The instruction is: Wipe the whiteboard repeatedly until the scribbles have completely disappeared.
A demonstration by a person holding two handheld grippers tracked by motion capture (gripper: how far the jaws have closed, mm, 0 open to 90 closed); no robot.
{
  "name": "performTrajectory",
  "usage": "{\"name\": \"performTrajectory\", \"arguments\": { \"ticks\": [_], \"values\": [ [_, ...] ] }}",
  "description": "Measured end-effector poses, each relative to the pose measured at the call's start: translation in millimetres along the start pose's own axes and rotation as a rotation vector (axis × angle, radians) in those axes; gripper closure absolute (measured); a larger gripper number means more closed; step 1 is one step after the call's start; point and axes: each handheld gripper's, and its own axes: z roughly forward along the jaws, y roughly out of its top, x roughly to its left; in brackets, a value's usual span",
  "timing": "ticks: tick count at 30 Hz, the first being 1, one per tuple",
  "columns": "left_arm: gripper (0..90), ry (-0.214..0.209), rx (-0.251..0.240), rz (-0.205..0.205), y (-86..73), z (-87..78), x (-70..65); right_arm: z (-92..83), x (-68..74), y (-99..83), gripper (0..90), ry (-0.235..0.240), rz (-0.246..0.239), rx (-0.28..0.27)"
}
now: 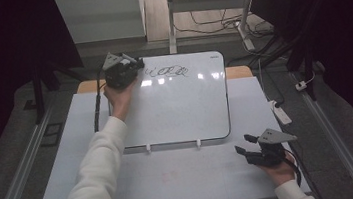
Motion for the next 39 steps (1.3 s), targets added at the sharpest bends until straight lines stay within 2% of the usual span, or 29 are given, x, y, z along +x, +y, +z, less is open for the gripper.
{"name": "performTrajectory", "arguments": {
  "ticks": [2, 4, 6, 7, 8, 11, 12, 13, 14, 17, 18, 19, 20, 21, 22, 24, 25, 26, 28, 29, 31, 34, 35, 36, 37, 38, 39],
  "values": [
    [78.0, -0.014, 0.006, 0.019, -1.7, 5.0, -7.0, -0.1, 0.2, 0.5, 41.3, 0.002, -0.001, -0.003],
    [78.1, -0.053, 0.017, 0.036, -4.9, 15.3, -22.1, 0.2, 1.6, 1.4, 41.3, 0.005, -0.003, -0.003],
    [78.1, -0.074, 0.028, 0.079, -8.0, 24.9, -39.1, 0.3, 2.8, 2.1, 41.3, 0.005, -0.011, -0.002],
    [78.1, -0.074, 0.028, 0.079, -8.0, 24.9, -39.1, 0.2, 3.1, 2.3, 41.3, 0.005, -0.012, -0.002],
    [78.1, -0.057, 0.034, 0.123, -8.4, 27.1, -46.9, 0.1, 3.0, 2.2, 41.3, 0.004, -0.012, -0.002],
    [78.1, -0.034, 0.027, 0.11, -5.8, 22.1, -39.2, 0.4, 1.3, 1.1, 41.2, 0.006, -0.004, -0.002],
    [78.1, 0.001, 0.009, 0.067, -2.4, 13.9, -23.9, 0.4, 0.9, 0.8, 41.3, 0.006, -0.003, -0.001],
    [78.1, 0.001, 0.009, 0.067, -2.4, 13.9, -23.9, 0.2, 0.7, 0.7, 41.3, 0.006, -0.004, -0.001],
    [78.1, 0.009, 0.001, 0.041, -1.6, 8.5, -13.5, -0.2, 0.9, 0.9, 41.3, 0.007, -0.005, -0.003],
    [78.1, -0.002, 0.004, 0.037, -4.7, 9.5, -16.1, -0.6, 1.6, 1.6, 41.3, 0.007, -0.007, -0.007],
    [78.1, -0.038, 0.015, 0.057, -10.5, 15.0, -27.8, 0.2, 2.6, 2.4, 41.3, 0.011, -0.008, -0.006],
    [78.1, -0.038, 0.015, 0.057, -10.5, 15.0, -27.8, 0.9, 3.4, 2.6, 41.3, 0.013, -0.009, -0.004],
    [78.1, -0.067, 0.031, 0.094, -15.2, 19.9, -41.0, 1.6, 3.8, 2.8, 41.2, 0.016, -0.015, -0.001],
    [78.1, -0.067, 0.031, 0.094, -15.2, 19.9, -41.0, 1.6, 3.8, 2.8, 41.2, 0.016, -0.015, -0.001],
    [78.1, -0.059, 0.038, 0.126, -14.8, 18.1, -43.3, 2.6, 4.7, 2.8, 41.2, 0.014, -0.018, 0.003],
    [78.1, -0.016, 0.034, 0.115, -11.1, 9.8, -31.5, 3.2, 4.1, 2.4, 41.2, 0.015, -0.015, 0.006],
    [78.1, -0.016, 0.034, 0.115, -11.1, 9.8, -31.5, 3.2, 4.1, 2.4, 41.2, 0.015, -0.015, 0.006],
    [78.1, 0.024, 0.015, 0.069, -7.4, -1.5, -12.6, 3.1, 3.6, 2.1, 41.2, 0.012, -0.013, 0.007],
    [78.1, 0.041, 0.001, 0.035, -6.4, -8.6, -1.0, 2.6, 3.8, 2.2, 41.2, 0.012, -0.011, 0.004],
    [78.1, 0.041, 0.001, 0.035, -6.4, -8.6, -1.0, 2.5, 3.9, 2.4, 41.2, 0.012, -0.012, 0.004],
    [78.1, -0.009, 0.002, 0.025, -13.1, -2.7, -8.9, 3.0, 4.2, 2.6, 41.2, 0.015, -0.012, 0.003],
    [78.1, -0.068, 0.03, 0.086, -21.8, 12.8, -36.2, 3.8, 5.3, 2.8, 41.1, 0.015, -0.021, 0.009],
    [78.1, -0.068, 0.03, 0.086, -21.8, 12.8, -36.2, 3.8, 5.3, 2.8, 41.1, 0.015, -0.021, 0.009],
    [78.1, -0.054, 0.039, 0.133, -20.7, 13.9, -44.4, 3.4, 5.6, 3.3, 41.1, 0.012, -0.023, 0.008],
    [78.1, -0.054, 0.039, 0.133, -20.7, 13.9, -44.4, 3.3, 5.2, 3.4, 41.1, 0.011, -0.02, 0.007],
    [78.1, -0.017, 0.037, 0.127, -16.8, 5.6, -34.2, 3.3, 4.6, 3.3, 41.1, 0.013, -0.017, 0.005],
    [78.1, 0.013, 0.03, 0.105, -14.8, -0.9, -23.9, 3.5, 4.2, 3.1, 41.1, 0.013, -0.016, 0.005]
  ]
}}
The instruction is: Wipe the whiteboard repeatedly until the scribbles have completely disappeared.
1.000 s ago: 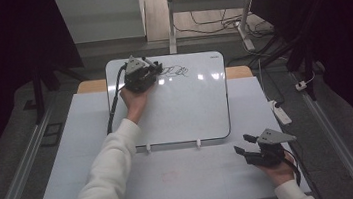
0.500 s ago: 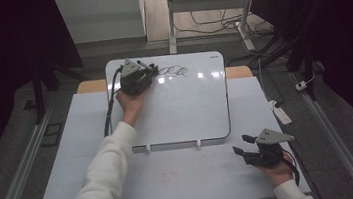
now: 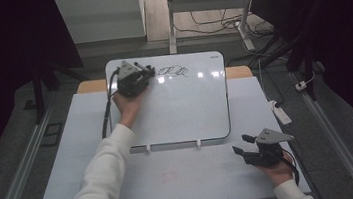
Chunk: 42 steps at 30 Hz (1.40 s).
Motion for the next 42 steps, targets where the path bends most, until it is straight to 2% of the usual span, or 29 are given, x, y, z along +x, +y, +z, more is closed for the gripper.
{"name": "performTrajectory", "arguments": {
  "ticks": [2, 3, 6, 7, 8, 9, 10, 11, 12, 16, 17, 18, 20, 22, 25, 26, 27, 30, 31, 32, 34, 35, 37, 39, 41, 42],
  "values": [
    [78.1, 0.027, -0.017, -0.072, -0.7, -12.0, 20.5, 0.5, 0.4, -0.2, 41.1, 0.003, -0.002, 0.002],
    [78.1, 0.028, -0.025, -0.088, -1.9, -15.2, 25.2, 0.7, 0.7, -0.2, 41.1, 0.005, -0.005, 0.002],
    [78.1, 0.024, -0.026, -0.08, -5.1, -14.0, 21.3, 1.3, 1.2, 0.0, 41.1, 0.008, -0.007, 0.004],
    [78.1, -0.013, -0.024, -0.06, -8.9, -6.2, 9.1, 1.2, 1.4, 0.1, 41.1, 0.008, -0.006, 0.004],
    [78.1, -0.013, -0.024, -0.06, -8.9, -6.2, 9.1, 1.1, 1.7, 0.2, 41.1, 0.007, -0.006, 0.002],
    [78.2, -0.04, -0.023, -0.038, -11.1, 3.5, -5.4, 0.4, 2.3, 0.5, 41.0, 0.004, -0.008, 0.004],
    [78.1, -0.04, -0.023, -0.038, -11.1, 3.5, -5.4, 0.0, 2.7, 0.6, 41.0, 0.003, -0.01, 0.001],
    [78.1, -0.068, -0.022, -0.036, -11.9, 10.3, -16.1, -0.7, 2.9, 0.7, 41.0, 0.001, -0.011, 0.001],
    [78.2, -0.074, -0.02, -0.034, -12.2, 11.6, -19.2, -1.1, 2.8, 0.7, 41.0, -0.001, -0.011, 0.0],
    [78.2, -0.055, -0.013, -0.016, -11.7, 5.9, -14.9, 0.0, 0.4, -0.5, 41.1, 0.002, -0.001, 0.003],
    [78.1, -0.012, -0.022, -0.026, -11.9, -2.8, -3.2, 0.8, 0.3, -0.7, 41.0, 0.002, -0.002, 0.006],
    [78.1, -0.006, -0.029, -0.047, -12.5, -6.4, 2.7, 1.4, 0.7, -0.9, 41.0, 0.004, -0.003, 0.006],
    [78.1, -0.004, -0.031, -0.061, -13.2, -8.5, 6.4, 1.8, 1.0, -0.9, 41.0, 0.007, -0.007, 0.006],
    [78.2, 0.005, -0.037, -0.059, -14.8, -7.7, 3.9, 1.8, 2.0, -0.6, 41.0, 0.01, -0.012, 0.008],
    [78.2, -0.038, -0.042, -0.046, -15.3, 8.3, -17.4, 1.3, 2.9, 0.6, 41.0, 0.008, -0.014, 0.003],
    [78.2, -0.038, -0.042, -0.046, -15.3, 8.3, -17.4, 1.0, 3.0, 0.9, 40.9, 0.006, -0.014, 0.004],
    [78.2, -0.056, -0.044, -0.043, -13.3, 17.9, -27.3, 0.8, 3.1, 0.9, 41.0, 0.006, -0.013, 0.004],
    [78.2, -0.071, -0.048, -0.054, -10.0, 25.2, -33.6, 0.6, 2.4, 0.2, 40.9, 0.005, -0.012, 0.005],
    [78.1, -0.092, -0.042, -0.051, -8.1, 30.6, -39.8, 0.8, 2.2, -0.1, 40.9, 0.005, -0.009, 0.005],
    [78.2, -0.09, -0.036, -0.033, -7.3, 31.5, -42.0, 0.8, 1.6, -0.3, 40.9, 0.008, -0.009, 0.008],
    [78.1, -0.076, -0.032, -0.009, -5.2, 28.7, -38.9, 0.6, 0.8, -0.7, 40.9, 0.006, -0.01, 0.009],
    [78.2, -0.054, -0.034, -0.009, -4.0, 25.2, -33.7, 0.6, 0.2, -1.0, 40.9, 0.005, -0.009, 0.007],
    [78.2, -0.021, -0.043, -0.045, -2.0, 16.7, -18.2, 0.6, -0.7, -1.9, 40.9, 0.006, -0.003, 0.006],
    [78.2, -0.001, -0.046, -0.058, -0.9, 11.4, -9.5, 0.9, -0.4, -2.2, 40.9, 0.007, -0.002, 0.007],
    [78.2, -0.006, -0.043, -0.054, -1.4, 13.4, -13.6, 1.2, 0.9, -1.2, 40.9, 0.01, -0.007, 0.007],
    [78.2, -0.024, -0.042, -0.052, -2.6, 17.0, -19.2, 1.5, 1.2, -0.6, 40.9, 0.01, -0.012, 0.007]
  ]
}}
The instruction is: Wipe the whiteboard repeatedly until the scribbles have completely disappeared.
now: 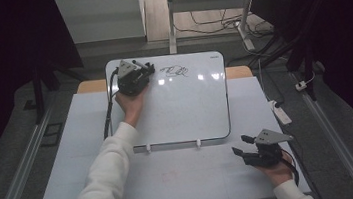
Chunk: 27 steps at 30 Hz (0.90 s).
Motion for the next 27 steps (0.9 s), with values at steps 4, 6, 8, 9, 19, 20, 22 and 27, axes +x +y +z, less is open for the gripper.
{"name": "performTrajectory", "arguments": {
  "ticks": [4, 6, 8, 9, 19, 20, 22, 27],
  "values": [
    [78.2, -0.091, 0.015, 0.022, -11.6, 23.5, -37.5, 0.1, 1.3, 1.2, 40.8, 0.0, -0.004, 0.001],
    [78.1, -0.123, 0.021, 0.032, -15.1, 32.6, -53.6, 0.0, 1.4, 0.8, 40.7, -0.003, 0.001, -0.001],
    [78.1, -0.119, 0.024, 0.046, -14.2, 35.6, -59.6, -0.6, 0.8, 0.4, 40.7, -0.003, 0.004, -0.003],
    [78.1, -0.116, 0.025, 0.049, -12.8, 34.6, -57.6, -1.0, 0.4, 0.2, 40.7, -0.003, 0.004, -0.002],
    [78.2, 0.03, -0.034, -0.049, 5.0, 4.9, 4.7, -2.1, 1.1, -0.3, 40.7, -0.002, 0.0, 0.0],
    [78.2, 0.028, -0.036, -0.053, 4.1, 7.2, 2.2, -2.2, 1.0, -0.2, 40.7, -0.003, 0.001, -0.001],
    [78.2, 0.014, -0.037, -0.049, 2.8, 10.5, -2.3, -1.9, 0.7, -0.1, 40.7, -0.005, 0.004, -0.003],
    [78.2, -0.09, -0.009, -0.004, -4.8, 36.2, -44.0, -1.4, 1.5, 0.1, 40.6, -0.008, 0.002, 0.0]
  ]
}}
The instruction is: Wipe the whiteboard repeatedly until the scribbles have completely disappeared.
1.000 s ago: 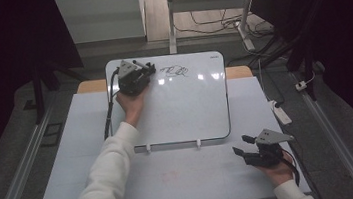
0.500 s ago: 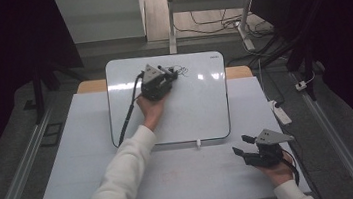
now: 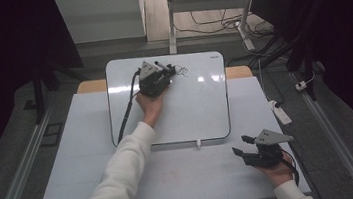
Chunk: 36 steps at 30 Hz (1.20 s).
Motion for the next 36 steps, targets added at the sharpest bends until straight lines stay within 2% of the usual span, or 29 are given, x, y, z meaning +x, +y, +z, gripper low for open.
{"name": "performTrajectory", "arguments": {
  "ticks": [2, 4, 5, 6, 7, 8, 9, 11, 14, 15, 16, 18, 19, 22, 25, 28, 31, 36],
  "values": [
    [78.2, 0.003, 0.007, 0.019, 2.1, -1.3, 0.0, -0.8, -0.3, -0.4, 40.6, -0.001, 0.001, 0.003],
    [78.1, 0.048, 0.005, 0.028, 6.5, -10.4, 11.1, -1.1, -1.1, -1.1, 40.6, 0.0, 0.008, 0.002],
    [78.2, 0.048, 0.005, 0.028, 6.5, -10.4, 11.1, -1.3, -1.4, -1.5, 40.6, -0.001, 0.006, 0.003],
    [78.2, 0.092, -0.012, -0.012, 11.8, -22.5, 29.8, -1.5, -1.4, -1.9, 40.6, -0.001, 0.005, 0.004],
    [78.2, 0.092, -0.012, -0.012, 11.8, -22.5, 29.8, -1.8, -1.3, -2.1, 40.6, 0.0, 0.003, 0.003],
    [78.2, 0.115, -0.023, -0.036, 15.2, -30.2, 41.7, -2.2, -1.1, -2.0, 40.6, -0.002, 0.004, 0.003],
    [78.2, 0.118, -0.019, -0.03, 15.7, -30.1, 42.5, -2.5, -1.0, -1.8, 40.6, -0.003, 0.003, 0.003],
    [78.2, 0.127, -0.018, -0.017, 15.3, -28.2, 39.8, -2.8, -0.8, -1.2, 40.6, -0.004, 0.007, -0.001],
    [78.2, 0.06, -0.012, 0.006, 8.1, -8.4, 16.3, -3.0, 0.4, -0.2, 40.6, -0.005, 0.001, -0.002],
    [78.2, 0.06, -0.012, 0.006, 8.1, -8.4, 16.3, -3.0, 0.8, -0.1, 40.6, -0.005, 0.0, -0.001],
    [78.2, 0.028, -0.003, 0.019, 5.2, 2.9, 2.7, -3.0, 1.1, -0.2, 40.6, -0.005, 0.001, 0.0],
    [78.2, 0.005, 0.004, 0.027, 5.0, 10.3, -7.2, -3.1, 0.9, -0.7, 40.6, -0.005, -0.001, 0.001],
    [78.1, 0.006, 0.008, 0.038, 6.0, 11.6, -9.6, -3.3, 0.5, -0.9, 40.6, -0.005, 0.0, 0.001],
    [78.2, 0.025, 0.008, 0.047, 10.4, 6.8, -2.5, -4.0, -1.2, -1.8, 40.6, -0.006, 0.007, -0.001],
    [78.2, 0.061, -0.011, 0.0, 16.3, -4.0, 16.5, -3.6, -1.9, -2.7, 40.6, -0.005, 0.006, 0.001],
    [78.2, 0.082, -0.016, -0.01, 19.6, -8.5, 25.1, -3.0, -1.0, -2.7, 40.6, -0.002, 0.005, 0.004],
    [78.2, 0.089, -0.017, -0.009, 19.3, -5.9, 22.2, -2.8, -0.4, -1.6, 40.6, -0.001, 0.001, 0.002],
    [78.2, 0.027, -0.006, -0.007, 16.1, 16.2, -2.3, -3.9, 0.7, -0.9, 40.6, -0.001, 0.001, -0.001]
  ]
}}
